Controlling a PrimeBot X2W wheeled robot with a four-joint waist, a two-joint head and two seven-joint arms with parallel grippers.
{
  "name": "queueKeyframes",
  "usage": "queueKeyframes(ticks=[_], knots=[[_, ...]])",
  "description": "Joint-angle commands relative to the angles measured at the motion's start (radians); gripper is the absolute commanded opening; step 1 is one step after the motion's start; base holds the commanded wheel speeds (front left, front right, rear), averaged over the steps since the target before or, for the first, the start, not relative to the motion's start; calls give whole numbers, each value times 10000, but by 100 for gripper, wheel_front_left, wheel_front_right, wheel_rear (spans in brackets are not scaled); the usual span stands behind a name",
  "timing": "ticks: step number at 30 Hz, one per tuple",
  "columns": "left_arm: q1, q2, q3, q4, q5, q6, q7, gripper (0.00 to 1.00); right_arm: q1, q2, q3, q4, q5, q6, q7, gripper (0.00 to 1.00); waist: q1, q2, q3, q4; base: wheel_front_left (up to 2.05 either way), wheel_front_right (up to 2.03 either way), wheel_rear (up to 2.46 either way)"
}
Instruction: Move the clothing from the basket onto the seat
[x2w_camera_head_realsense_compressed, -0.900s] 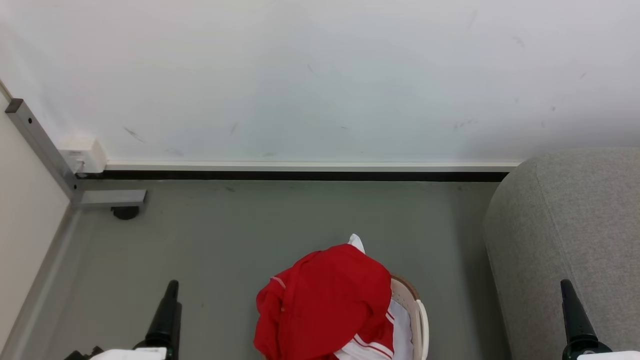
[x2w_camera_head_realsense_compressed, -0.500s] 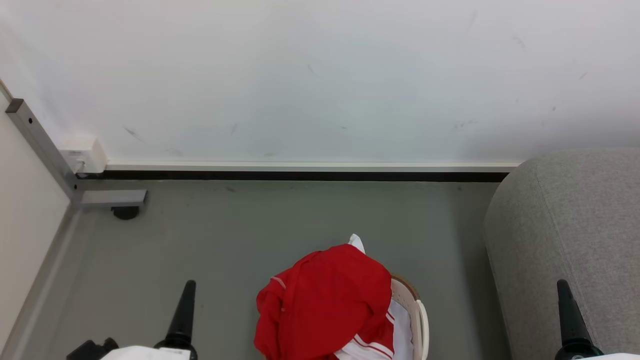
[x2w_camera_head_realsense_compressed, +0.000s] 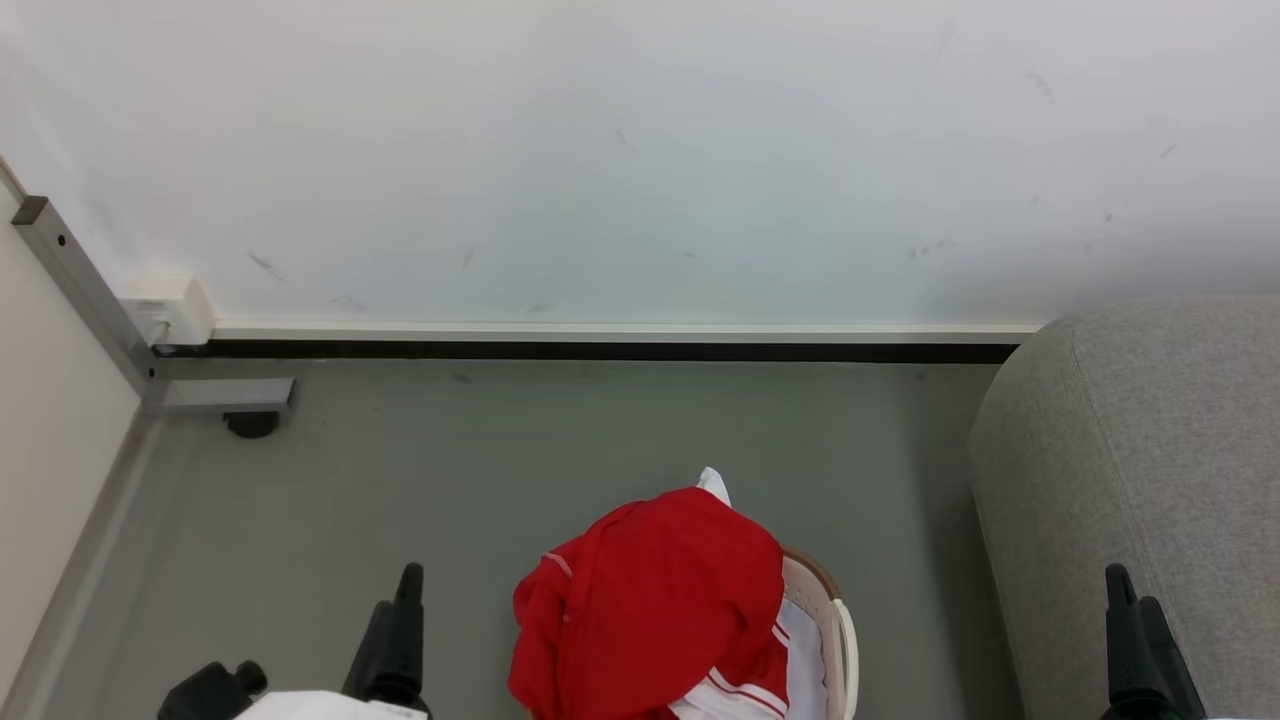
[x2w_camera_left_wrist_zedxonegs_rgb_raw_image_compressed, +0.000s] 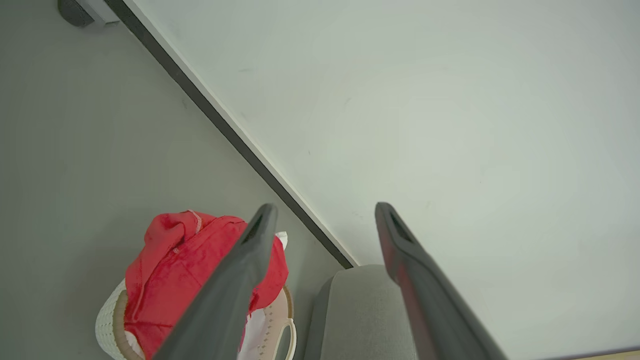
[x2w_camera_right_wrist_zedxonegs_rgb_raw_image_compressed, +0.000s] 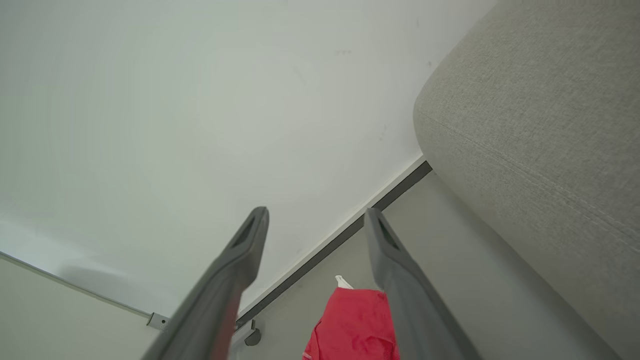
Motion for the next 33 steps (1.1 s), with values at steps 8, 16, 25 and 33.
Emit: queueKeyframes(ticks=[8, 16, 25, 33], knots=[[-58, 107, -229, -237, 1265, 98, -309, 100, 88, -120, 95, -279, -1136, -8, -324, 100, 0, 0, 0, 38, 0, 0, 0], [1, 116, -431, -265, 2309, 160, -565, 100, 180, -133, 172, -350, -2034, -10, -568, 100, 0, 0, 5, 59, 0, 0, 0], [39, 129, -676, -296, 3337, 255, -797, 100, 311, -149, 213, -449, -3003, -11, -826, 100, 0, 0, -4, 70, 0, 0, 0], [27, 138, -844, -359, 4412, 290, -1008, 100, 403, -159, 258, -546, -3727, -12, -1031, 100, 0, 0, 1, 74, 0, 0, 0]])
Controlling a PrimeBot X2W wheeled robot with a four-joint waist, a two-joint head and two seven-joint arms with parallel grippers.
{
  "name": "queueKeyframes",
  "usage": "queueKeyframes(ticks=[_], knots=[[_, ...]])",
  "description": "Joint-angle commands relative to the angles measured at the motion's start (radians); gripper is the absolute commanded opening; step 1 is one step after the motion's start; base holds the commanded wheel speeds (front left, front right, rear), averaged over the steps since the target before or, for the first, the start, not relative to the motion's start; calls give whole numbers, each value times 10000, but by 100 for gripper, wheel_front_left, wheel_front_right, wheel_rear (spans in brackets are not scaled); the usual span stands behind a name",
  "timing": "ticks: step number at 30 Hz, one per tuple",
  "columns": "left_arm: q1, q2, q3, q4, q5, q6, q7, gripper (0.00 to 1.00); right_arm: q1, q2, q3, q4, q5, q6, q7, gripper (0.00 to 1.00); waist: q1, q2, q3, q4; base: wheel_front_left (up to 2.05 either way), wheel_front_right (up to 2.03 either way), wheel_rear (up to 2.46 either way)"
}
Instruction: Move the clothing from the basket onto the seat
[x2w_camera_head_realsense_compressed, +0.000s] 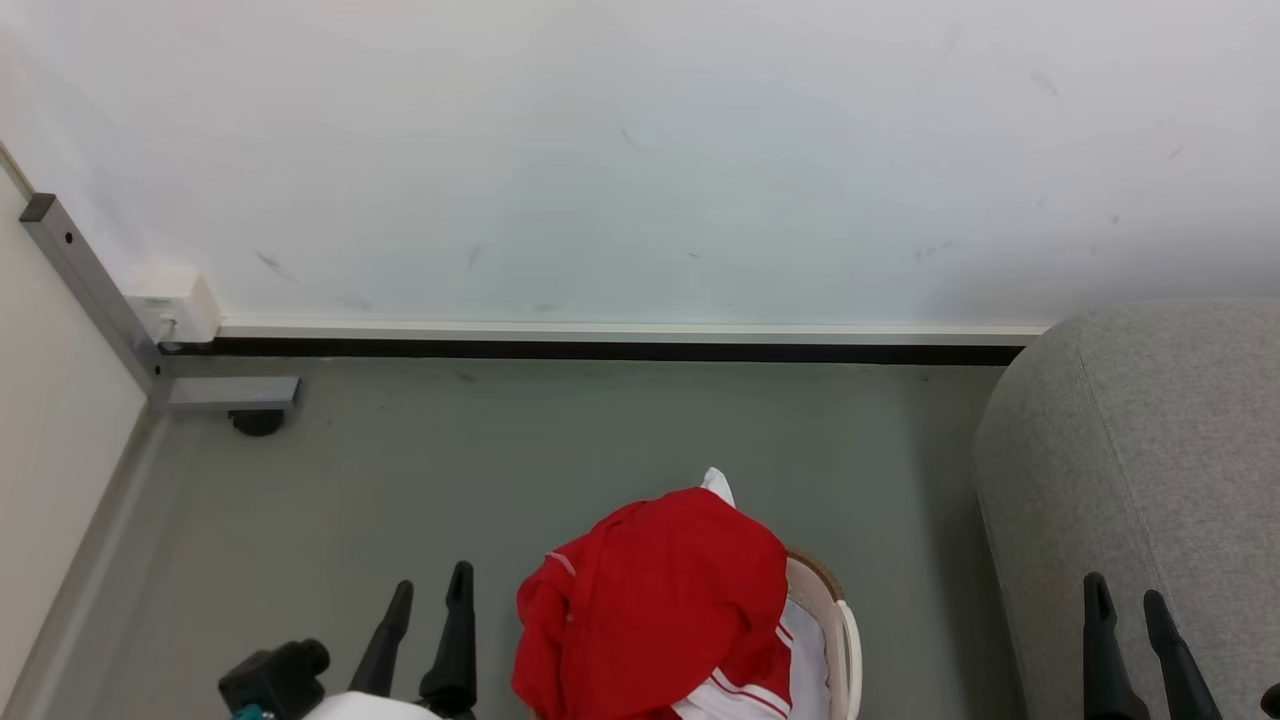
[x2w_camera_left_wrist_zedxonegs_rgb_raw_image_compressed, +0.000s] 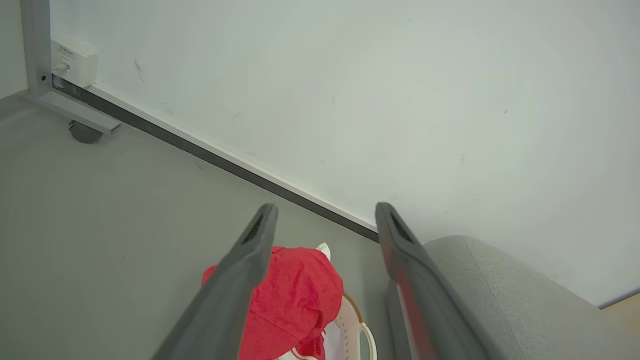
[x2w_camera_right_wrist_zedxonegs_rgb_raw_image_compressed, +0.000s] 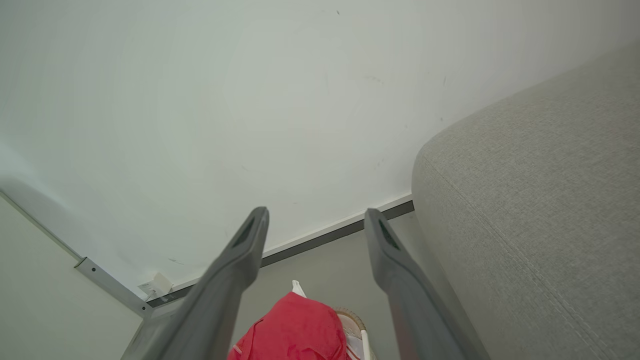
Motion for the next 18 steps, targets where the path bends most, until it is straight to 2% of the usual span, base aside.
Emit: queueKeyframes(ticks=[1, 18], knots=[[-26, 92, -42, -110, 358, 26, -96, 100, 14, -106, 22, -140, -223, -13, -101, 100, 0, 0, 2, 2, 0, 0, 0], [84, 109, -309, -219, 2102, 134, -472, 100, 207, -126, 80, -115, -1597, -15, -484, 100, 0, 0, -27, 41, 0, 0, 0]])
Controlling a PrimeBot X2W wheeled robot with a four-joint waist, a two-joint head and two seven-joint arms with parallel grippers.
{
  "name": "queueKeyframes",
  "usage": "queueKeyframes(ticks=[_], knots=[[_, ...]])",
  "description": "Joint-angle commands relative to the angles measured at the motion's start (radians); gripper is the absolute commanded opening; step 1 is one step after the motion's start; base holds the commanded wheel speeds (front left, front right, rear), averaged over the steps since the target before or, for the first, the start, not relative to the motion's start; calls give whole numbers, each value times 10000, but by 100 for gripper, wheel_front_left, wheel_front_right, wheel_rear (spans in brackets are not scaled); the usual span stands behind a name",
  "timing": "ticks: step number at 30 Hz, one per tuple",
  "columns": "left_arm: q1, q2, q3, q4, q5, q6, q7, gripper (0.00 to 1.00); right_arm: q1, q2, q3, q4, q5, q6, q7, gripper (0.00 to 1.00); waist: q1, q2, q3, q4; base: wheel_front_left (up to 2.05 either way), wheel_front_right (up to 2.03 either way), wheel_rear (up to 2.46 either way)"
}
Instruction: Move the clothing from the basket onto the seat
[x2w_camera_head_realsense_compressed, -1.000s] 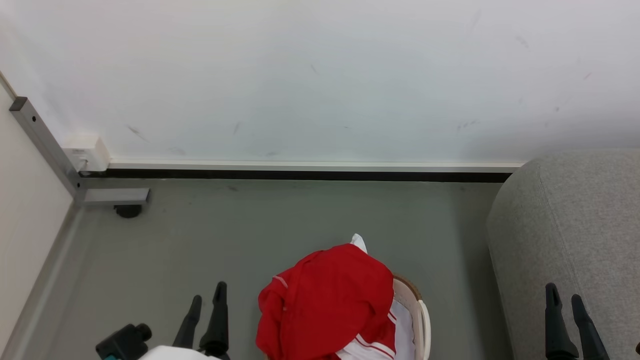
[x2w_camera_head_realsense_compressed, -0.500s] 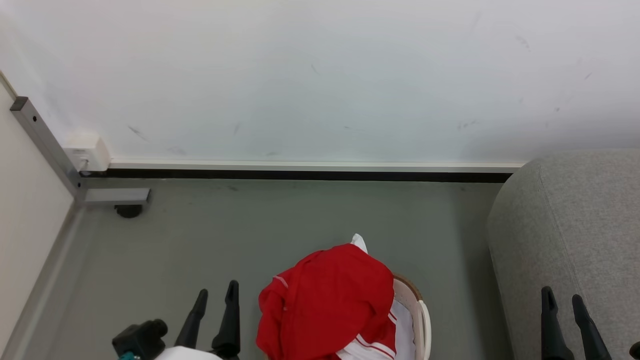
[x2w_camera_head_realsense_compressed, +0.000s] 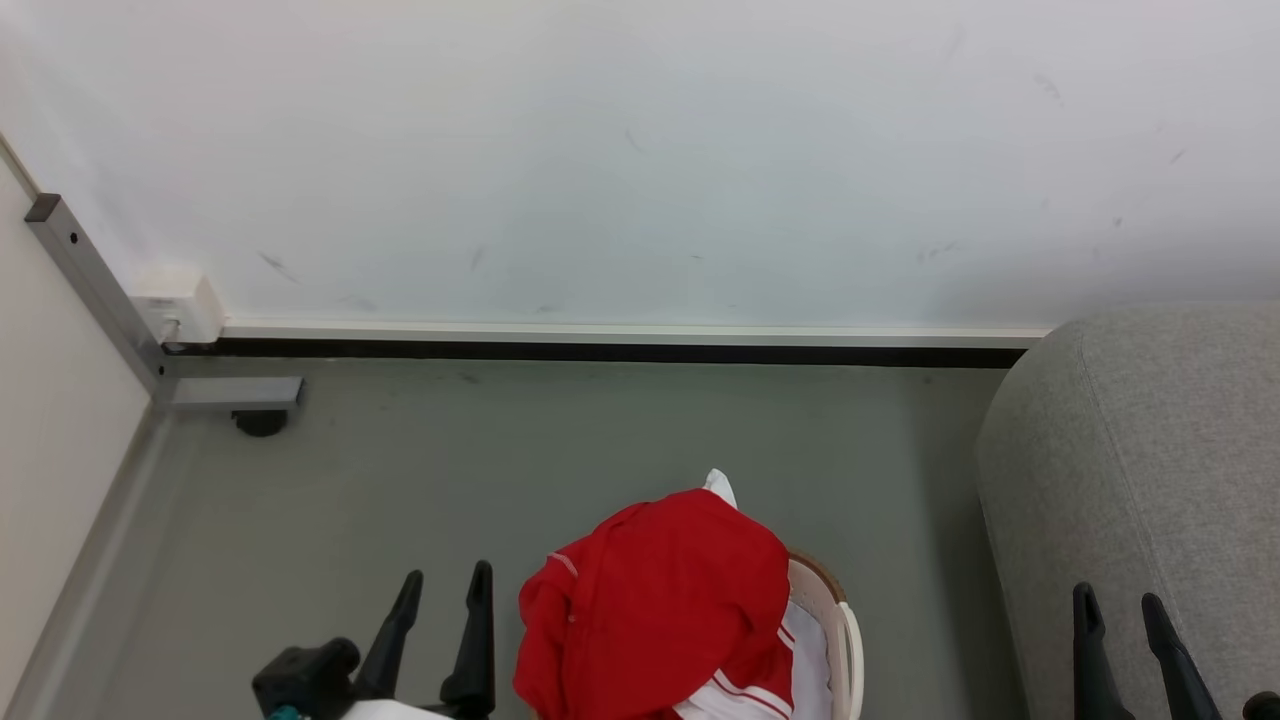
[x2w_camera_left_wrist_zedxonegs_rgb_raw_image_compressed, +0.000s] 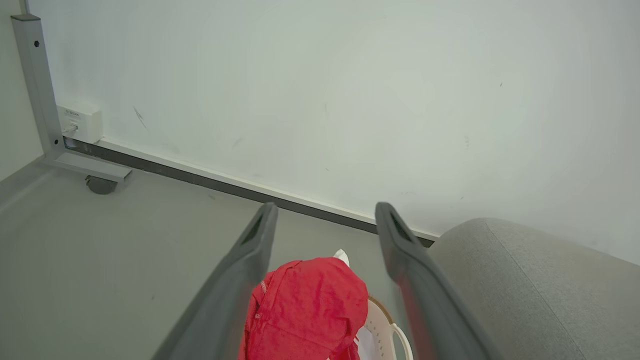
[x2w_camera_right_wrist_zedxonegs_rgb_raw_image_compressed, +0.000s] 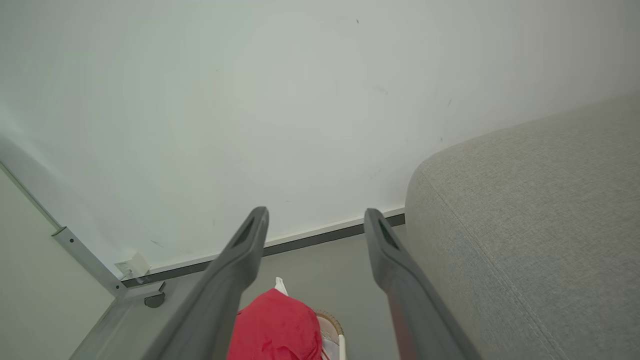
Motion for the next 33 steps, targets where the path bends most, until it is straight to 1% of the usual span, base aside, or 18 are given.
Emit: queueKeyframes(ticks=[1, 15, 33], knots=[[39, 86, -22, -79, 248, 6, -40, 100, 23, -99, 5, -63, -184, -15, -63, 100, 0, -1, -1, 0, 0, 0, 0], [103, 102, -230, 104, 1439, 27, -360, 100, 175, -110, 56, -13, -1201, -18, -375, 100, 0, -1, -18, 31, 0, 0, 0], [220, 113, -428, 166, 2381, 92, -629, 100, 354, -121, 29, 220, -2133, -21, -652, 100, 0, -1, -69, 68, 0, 0, 0]])
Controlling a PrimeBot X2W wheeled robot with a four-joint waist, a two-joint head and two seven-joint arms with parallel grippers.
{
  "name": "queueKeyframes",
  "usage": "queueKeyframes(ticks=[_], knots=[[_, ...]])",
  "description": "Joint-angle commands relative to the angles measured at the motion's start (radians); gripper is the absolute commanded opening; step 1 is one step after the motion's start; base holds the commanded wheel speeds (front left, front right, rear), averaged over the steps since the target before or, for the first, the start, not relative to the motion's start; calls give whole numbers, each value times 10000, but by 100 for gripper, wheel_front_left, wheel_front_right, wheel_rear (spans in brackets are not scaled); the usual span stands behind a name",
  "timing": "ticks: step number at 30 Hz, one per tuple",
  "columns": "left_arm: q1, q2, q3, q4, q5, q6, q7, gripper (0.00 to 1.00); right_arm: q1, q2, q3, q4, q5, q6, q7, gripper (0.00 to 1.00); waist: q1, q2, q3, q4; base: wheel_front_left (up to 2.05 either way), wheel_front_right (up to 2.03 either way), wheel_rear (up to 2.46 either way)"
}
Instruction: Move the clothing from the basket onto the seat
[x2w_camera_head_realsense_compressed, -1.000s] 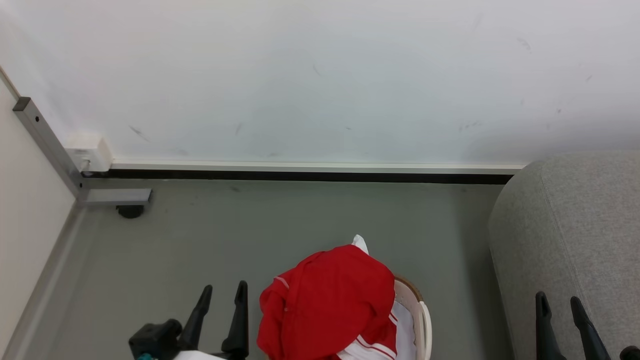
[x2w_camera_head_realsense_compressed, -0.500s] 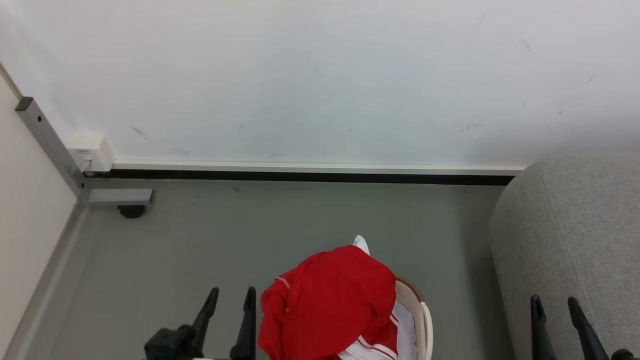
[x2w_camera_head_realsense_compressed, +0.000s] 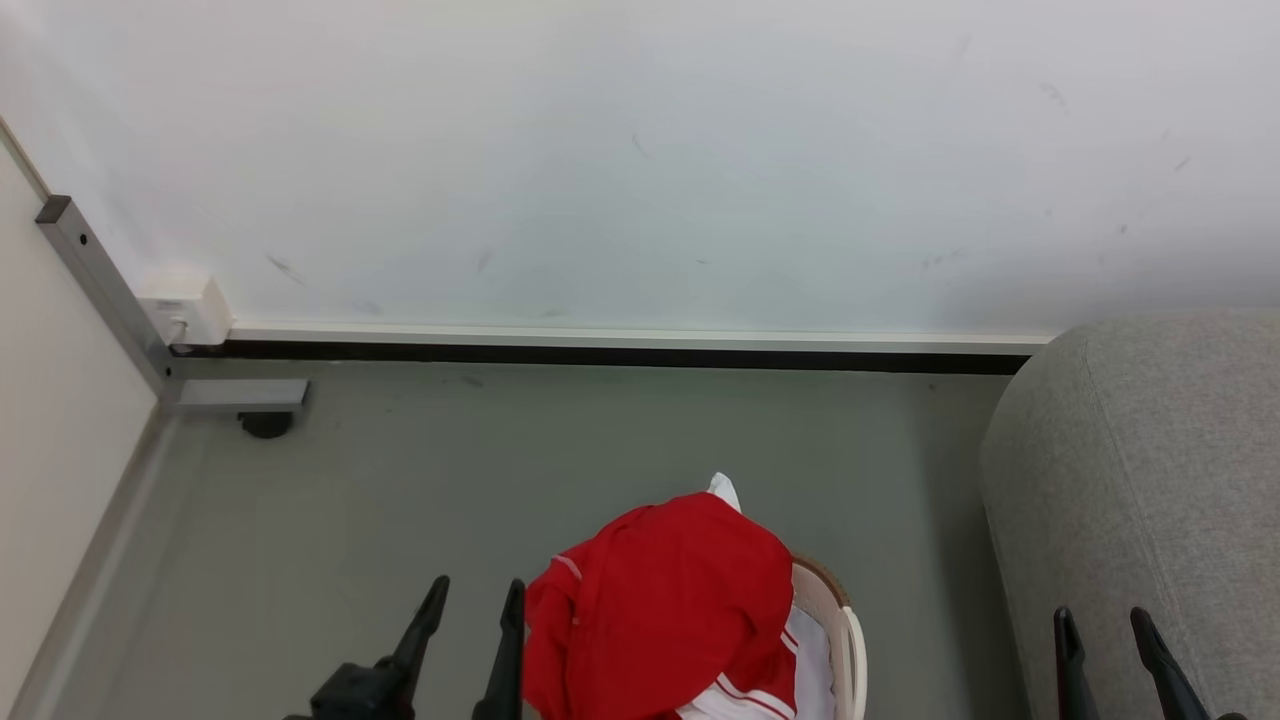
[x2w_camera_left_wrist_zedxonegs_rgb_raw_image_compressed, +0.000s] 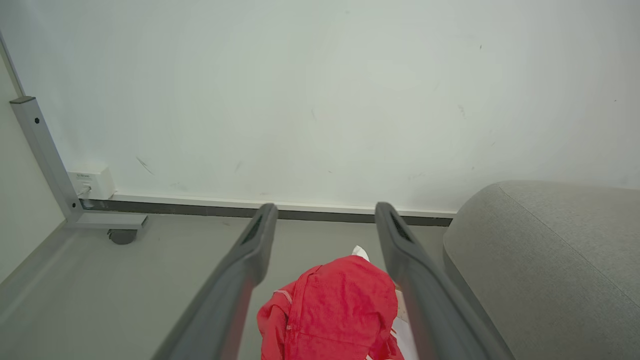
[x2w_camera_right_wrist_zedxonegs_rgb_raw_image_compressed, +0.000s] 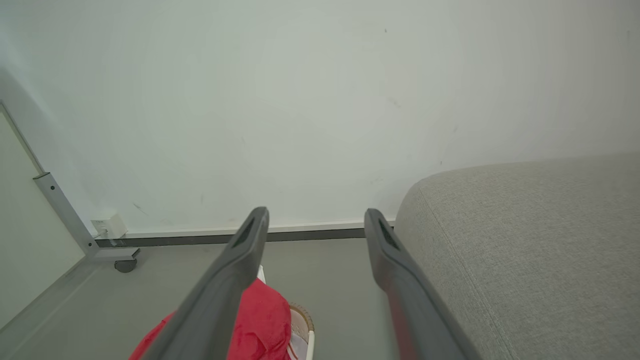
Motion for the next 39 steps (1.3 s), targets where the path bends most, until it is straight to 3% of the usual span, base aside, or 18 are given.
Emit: queueKeyframes(ticks=[1, 12, 20, 28, 35, 39], knots=[[89, 84, 19, 9, 101, 35, -11, 100, 107, -68, -35, 54, -79, -21, 3, 100, 0, -1, 6, -5, 0, 0, 0], [109, 80, 67, -5, 13, 39, -9, 100, -16, -61, -89, 108, 273, -21, 3, 100, 0, -1, 105, -168, 0, 0, 0], [-238, 75, 95, 84, 384, -196, -9, 100, -334, -60, 47, -44, 605, -21, 3, 100, 0, -1, 659, -629, 0, 0, 0], [-1535, 142, -266, 867, 1101, -673, -9, 100, -1134, -59, 351, -414, 1102, -21, 5, 100, 0, -1, 2199, -1422, 0, 0, 0], [-3524, 285, -1077, 2611, 1835, -950, 22, 100, -2259, -49, 717, -774, 1683, -21, 5, 100, 0, -1, 4069, -2332, 0, 0, 0], [-4769, 528, -1694, 3847, 2418, -1052, 607, 100, -2927, -49, 1005, -1094, 2106, -21, 5, 100, 0, -1, 5251, -2942, 0, 0, 0]])
